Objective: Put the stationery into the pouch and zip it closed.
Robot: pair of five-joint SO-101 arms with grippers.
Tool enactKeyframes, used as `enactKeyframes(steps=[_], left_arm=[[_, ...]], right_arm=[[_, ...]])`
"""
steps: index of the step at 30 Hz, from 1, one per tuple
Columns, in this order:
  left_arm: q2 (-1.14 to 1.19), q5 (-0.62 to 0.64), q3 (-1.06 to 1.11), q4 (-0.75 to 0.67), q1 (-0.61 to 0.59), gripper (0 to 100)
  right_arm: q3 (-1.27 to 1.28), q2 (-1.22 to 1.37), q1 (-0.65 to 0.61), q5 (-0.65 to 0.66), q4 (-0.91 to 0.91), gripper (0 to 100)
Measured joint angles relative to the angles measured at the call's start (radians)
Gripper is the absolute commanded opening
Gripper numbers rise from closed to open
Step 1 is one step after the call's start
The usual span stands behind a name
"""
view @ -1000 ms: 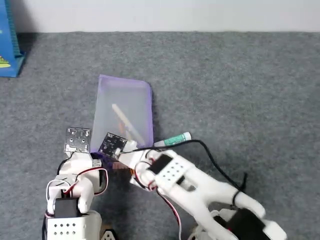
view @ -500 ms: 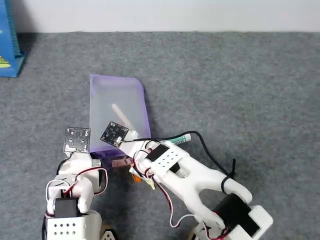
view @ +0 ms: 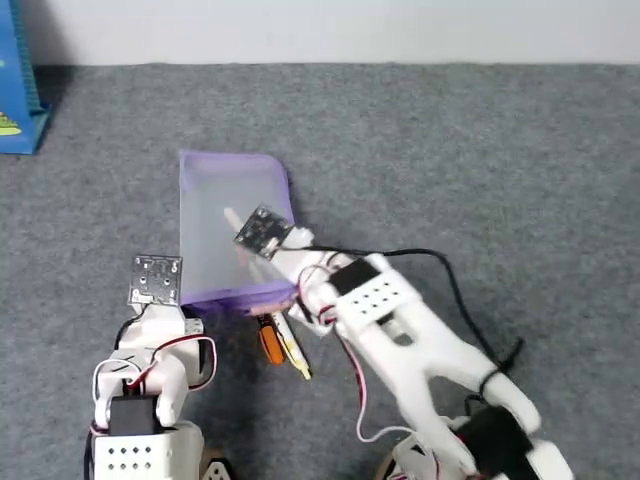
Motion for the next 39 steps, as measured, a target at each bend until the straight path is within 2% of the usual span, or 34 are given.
enactKeyframes(steps=[6,18,22,29,35,39], left_arm=[[0.000,0.002,0.000,0.000,0.003,1],[0.000,0.002,0.000,-0.008,0.003,1],[0.000,0.002,0.000,-0.008,0.003,1],[0.000,0.002,0.000,-0.008,0.002,3],[0.000,0.002,0.000,-0.008,-0.005,27],[0.000,0.011,0.006,-0.008,-0.015,31]], right_arm=[[0.032,-0.121,0.097,0.049,0.051,0.9],[0.041,-0.253,0.384,0.199,0.130,0.9],[0.041,-0.315,0.427,0.227,0.169,0.9],[0.041,-0.396,0.419,0.236,0.239,0.9],[0.041,-0.486,0.315,0.209,0.293,0.9],[0.041,-0.609,0.250,0.183,0.339,0.9]])
